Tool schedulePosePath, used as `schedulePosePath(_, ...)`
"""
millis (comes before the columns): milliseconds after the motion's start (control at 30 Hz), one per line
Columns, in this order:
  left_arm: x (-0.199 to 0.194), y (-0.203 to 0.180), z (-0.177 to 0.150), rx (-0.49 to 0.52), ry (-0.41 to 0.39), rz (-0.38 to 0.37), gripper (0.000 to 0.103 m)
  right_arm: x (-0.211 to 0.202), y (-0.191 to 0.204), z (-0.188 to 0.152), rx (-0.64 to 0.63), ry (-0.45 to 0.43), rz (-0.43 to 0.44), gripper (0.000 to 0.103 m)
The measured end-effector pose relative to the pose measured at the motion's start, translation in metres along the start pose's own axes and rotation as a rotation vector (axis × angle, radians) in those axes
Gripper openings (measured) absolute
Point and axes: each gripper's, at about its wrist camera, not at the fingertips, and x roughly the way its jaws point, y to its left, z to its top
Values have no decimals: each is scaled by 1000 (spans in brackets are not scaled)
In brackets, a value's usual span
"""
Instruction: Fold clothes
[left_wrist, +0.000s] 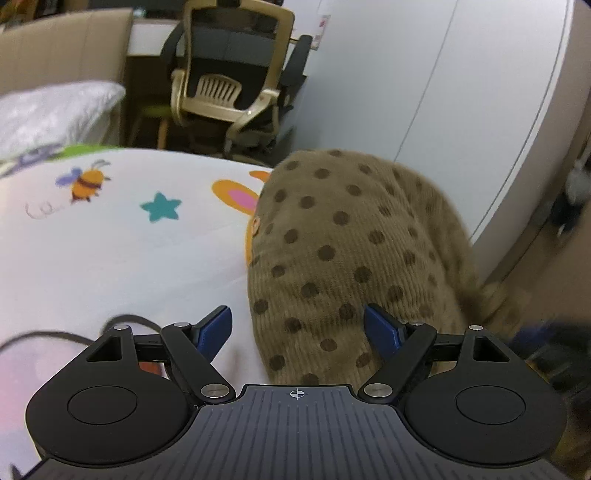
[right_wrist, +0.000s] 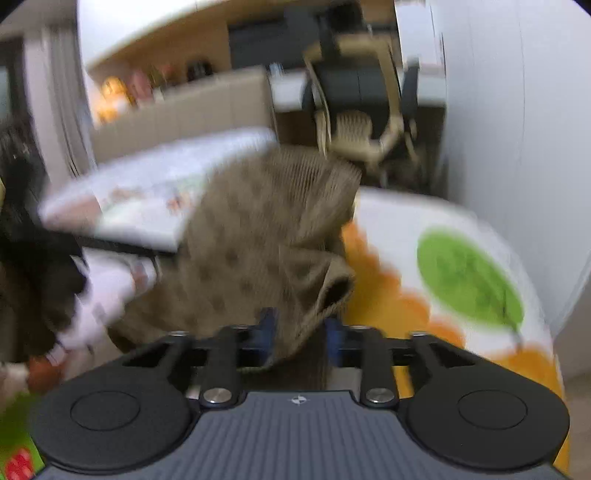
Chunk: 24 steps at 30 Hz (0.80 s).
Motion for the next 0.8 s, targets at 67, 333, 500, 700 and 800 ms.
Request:
schedulePosePath(67, 1, 3, 0, -18, 11, 5, 85, 1, 5, 22, -37, -69, -4, 57)
schedulePosePath(333, -5, 4, -1, -29, 23, 13, 86, 121, 22, 93, -51, 16, 103, 62)
schedulePosePath(500, -7, 7, -4, -28, 33, 9, 86, 178, 11, 65, -65, 129, -55, 88)
schedulePosePath(700, -5, 10, -3, -37, 42, -13, 89, 132, -13, 58, -6, 101, -39, 88)
schedulePosePath(800, -9, 20, 5, -112, 13, -94, 94, 107, -21, 41, -32, 115, -57, 90)
